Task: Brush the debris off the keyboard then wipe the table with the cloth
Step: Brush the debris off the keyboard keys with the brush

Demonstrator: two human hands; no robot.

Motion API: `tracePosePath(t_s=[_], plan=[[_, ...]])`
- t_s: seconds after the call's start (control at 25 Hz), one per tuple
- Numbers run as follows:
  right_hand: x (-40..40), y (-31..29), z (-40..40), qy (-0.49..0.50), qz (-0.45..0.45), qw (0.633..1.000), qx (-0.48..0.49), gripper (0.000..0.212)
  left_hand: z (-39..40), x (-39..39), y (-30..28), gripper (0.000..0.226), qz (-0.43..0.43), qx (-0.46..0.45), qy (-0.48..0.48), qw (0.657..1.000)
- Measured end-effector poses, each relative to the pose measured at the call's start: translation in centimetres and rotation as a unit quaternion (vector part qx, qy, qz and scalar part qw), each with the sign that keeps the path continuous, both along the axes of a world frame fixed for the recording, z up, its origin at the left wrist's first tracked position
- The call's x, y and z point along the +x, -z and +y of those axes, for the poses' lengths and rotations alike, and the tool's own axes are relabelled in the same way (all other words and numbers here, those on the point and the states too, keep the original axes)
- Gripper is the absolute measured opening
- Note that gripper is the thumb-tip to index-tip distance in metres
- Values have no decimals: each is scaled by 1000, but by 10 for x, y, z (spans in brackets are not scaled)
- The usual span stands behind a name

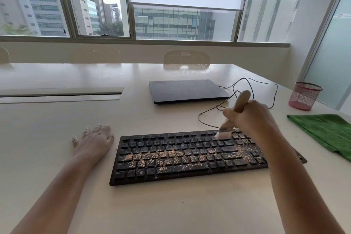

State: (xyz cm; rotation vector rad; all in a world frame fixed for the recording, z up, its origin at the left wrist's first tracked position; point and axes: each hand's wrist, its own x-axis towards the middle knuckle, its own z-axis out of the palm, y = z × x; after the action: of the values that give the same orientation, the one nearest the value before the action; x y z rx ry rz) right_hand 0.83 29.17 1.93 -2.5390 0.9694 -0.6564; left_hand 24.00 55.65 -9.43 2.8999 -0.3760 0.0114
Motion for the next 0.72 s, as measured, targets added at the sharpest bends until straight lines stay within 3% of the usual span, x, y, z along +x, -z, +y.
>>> tracePosePath(t_s=[0.12, 0.24, 0.36, 0.44, 0.56, 0.72], plan=[[11, 10, 14, -98, 27, 994, 28, 29, 0, -1, -1, 51, 3, 0, 0, 1000], [2, 8, 0, -39, 84, 995, 37, 26, 0, -2, 0, 51, 3, 4, 0, 1000], [-12, -1, -16, 40, 58, 997, 27, 29, 0, 0, -2, 51, 1, 1, 0, 1000], [-6, 0, -12, -6, 12, 999, 38, 25, -1, -1, -2, 51, 2, -1, 0, 1000], [9, 12, -1, -93, 28, 994, 50, 26, 0, -1, -1, 51, 4, -4, -5, 1000], [-2, 11, -26, 12, 59, 998, 21, 26, 0, -2, -1, 51, 8, -4, -2, 1000]])
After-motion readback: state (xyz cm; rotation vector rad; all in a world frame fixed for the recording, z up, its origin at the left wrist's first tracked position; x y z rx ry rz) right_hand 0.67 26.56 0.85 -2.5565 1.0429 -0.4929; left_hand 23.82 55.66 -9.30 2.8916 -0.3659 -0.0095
